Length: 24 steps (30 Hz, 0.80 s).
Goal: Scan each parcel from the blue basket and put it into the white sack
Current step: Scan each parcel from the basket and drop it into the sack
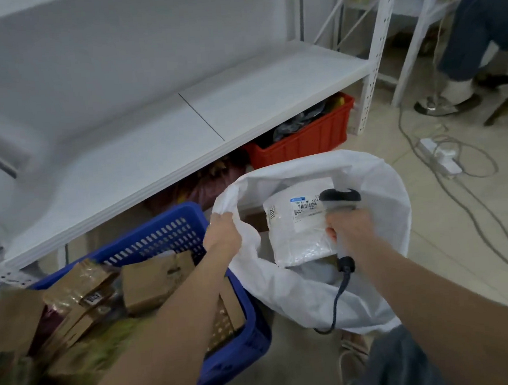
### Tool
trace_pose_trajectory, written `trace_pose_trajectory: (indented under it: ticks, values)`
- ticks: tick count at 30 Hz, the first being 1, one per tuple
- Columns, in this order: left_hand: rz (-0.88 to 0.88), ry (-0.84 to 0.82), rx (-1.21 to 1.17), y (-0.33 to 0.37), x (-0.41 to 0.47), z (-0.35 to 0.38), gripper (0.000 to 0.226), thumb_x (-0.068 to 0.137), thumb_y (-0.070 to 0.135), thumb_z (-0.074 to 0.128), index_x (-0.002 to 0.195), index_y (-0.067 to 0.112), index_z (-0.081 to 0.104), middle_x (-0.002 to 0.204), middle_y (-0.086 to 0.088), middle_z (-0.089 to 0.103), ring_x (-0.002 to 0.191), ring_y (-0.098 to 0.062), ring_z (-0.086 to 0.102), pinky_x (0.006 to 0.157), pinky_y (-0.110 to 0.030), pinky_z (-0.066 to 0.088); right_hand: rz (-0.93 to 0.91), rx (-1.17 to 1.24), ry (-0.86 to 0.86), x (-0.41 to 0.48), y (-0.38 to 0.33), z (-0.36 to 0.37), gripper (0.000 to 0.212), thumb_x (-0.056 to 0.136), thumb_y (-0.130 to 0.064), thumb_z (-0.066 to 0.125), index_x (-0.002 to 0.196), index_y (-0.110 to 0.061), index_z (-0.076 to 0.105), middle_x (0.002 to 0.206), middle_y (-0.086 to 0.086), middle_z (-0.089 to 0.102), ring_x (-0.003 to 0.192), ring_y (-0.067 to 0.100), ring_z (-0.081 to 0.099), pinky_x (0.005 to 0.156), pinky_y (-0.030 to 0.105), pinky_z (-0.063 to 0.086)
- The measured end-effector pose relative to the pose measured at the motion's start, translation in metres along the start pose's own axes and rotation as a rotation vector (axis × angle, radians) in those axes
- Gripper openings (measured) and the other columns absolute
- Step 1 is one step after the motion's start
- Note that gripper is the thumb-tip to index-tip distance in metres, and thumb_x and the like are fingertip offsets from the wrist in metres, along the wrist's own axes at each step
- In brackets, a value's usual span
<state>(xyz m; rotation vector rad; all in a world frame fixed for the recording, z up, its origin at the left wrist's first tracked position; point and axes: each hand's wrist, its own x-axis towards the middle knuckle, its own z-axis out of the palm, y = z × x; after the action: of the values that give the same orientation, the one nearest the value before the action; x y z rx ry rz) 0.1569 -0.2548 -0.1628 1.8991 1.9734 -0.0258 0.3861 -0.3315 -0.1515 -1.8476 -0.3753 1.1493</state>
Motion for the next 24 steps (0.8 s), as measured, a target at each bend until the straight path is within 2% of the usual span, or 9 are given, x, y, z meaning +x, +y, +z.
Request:
trace_pose_trajectory:
  ticks: [2,5,7,11,13,16,18,20,24]
  values:
    - [-0.004,0.068,0.05,-0.01,0.011,-0.007,0.04,0.091,0.002,0.048,0.13,0.01,0.046,0.139,-0.011,0.035,0.113,-0.035,0.053,0.089,-0.044,0.049,0.004,0.003,-0.032,0.011,-0.005,0.024,0.011,0.084,-0.008,0.061,0.078,-0.012,0.054,0.073,0.006,0.059,0.054,0.013,0.056,0.042,0.019,0.046]
    - [-0.008,0.116,0.049,-0.024,0.023,-0.013,0.045,0.092,0.0,0.047,0.135,0.011,0.044,0.143,-0.006,0.032,0.115,-0.034,0.054,0.091,-0.043,0.047,0.022,0.043,-0.096,0.026,-0.004,0.07,0.016,0.079,-0.007,0.069,0.092,-0.006,0.061,0.088,0.013,0.063,0.063,0.019,0.058,0.06,0.027,0.05]
    - [0.026,0.131,0.009,-0.032,0.028,-0.01,0.051,0.092,0.0,0.048,0.14,0.015,0.041,0.145,-0.002,0.03,0.114,-0.03,0.055,0.088,-0.04,0.048,0.062,-0.036,-0.201,0.029,0.0,0.096,0.033,0.079,-0.008,0.072,0.108,-0.001,0.058,0.099,0.016,0.062,0.078,0.025,0.06,0.068,0.033,0.052]
    - [0.106,0.072,-0.153,-0.047,0.031,-0.004,0.063,0.089,0.004,0.054,0.145,0.025,0.035,0.145,-0.001,0.034,0.101,-0.021,0.057,0.078,-0.027,0.045,0.162,-0.141,-0.36,0.02,0.017,0.127,0.035,0.084,-0.008,0.069,0.114,-0.006,0.051,0.11,0.016,0.057,0.105,0.033,0.058,0.078,0.038,0.054]
    - [0.153,0.036,-0.221,-0.052,0.027,-0.006,0.073,0.087,0.004,0.057,0.149,0.031,0.028,0.14,-0.004,0.037,0.087,-0.018,0.059,0.078,-0.028,0.048,0.142,-0.148,-0.304,0.018,0.02,0.128,0.039,0.083,-0.008,0.07,0.118,-0.001,0.054,0.108,0.017,0.058,0.095,0.03,0.059,0.073,0.036,0.055]
    - [0.16,0.011,-0.28,-0.06,0.012,-0.012,0.087,0.085,0.008,0.062,0.151,0.037,0.013,0.134,-0.009,0.039,0.085,-0.024,0.062,0.083,-0.039,0.053,0.072,-0.125,-0.262,0.009,0.014,0.118,0.03,0.082,-0.005,0.07,0.109,0.002,0.059,0.086,0.014,0.058,0.075,0.024,0.056,0.058,0.03,0.052]
    - [0.124,0.001,-0.249,-0.066,-0.003,-0.019,0.089,0.086,0.011,0.063,0.152,0.036,0.008,0.136,-0.01,0.037,0.092,-0.027,0.06,0.087,-0.042,0.051,0.037,-0.129,-0.244,-0.006,0.008,0.111,0.021,0.081,-0.006,0.071,0.097,0.001,0.06,0.077,0.013,0.058,0.068,0.025,0.058,0.061,0.034,0.054]
    - [0.069,-0.012,-0.16,-0.075,-0.021,-0.025,0.087,0.088,0.014,0.062,0.153,0.029,0.007,0.143,-0.012,0.031,0.107,-0.03,0.056,0.095,-0.043,0.047,0.006,-0.088,-0.26,-0.032,0.002,0.106,0.015,0.081,-0.007,0.07,0.09,0.001,0.062,0.075,0.013,0.059,0.062,0.025,0.058,0.054,0.032,0.05]
    - [-0.02,-0.031,-0.09,-0.108,-0.069,-0.039,0.071,0.087,0.026,0.062,0.148,0.018,0.027,0.141,-0.01,0.034,0.122,-0.03,0.047,0.102,-0.041,0.041,-0.028,-0.035,-0.392,-0.091,0.002,0.111,0.01,0.085,-0.002,0.061,0.076,-0.003,0.057,0.065,0.012,0.054,0.048,0.019,0.052,0.044,0.026,0.038]
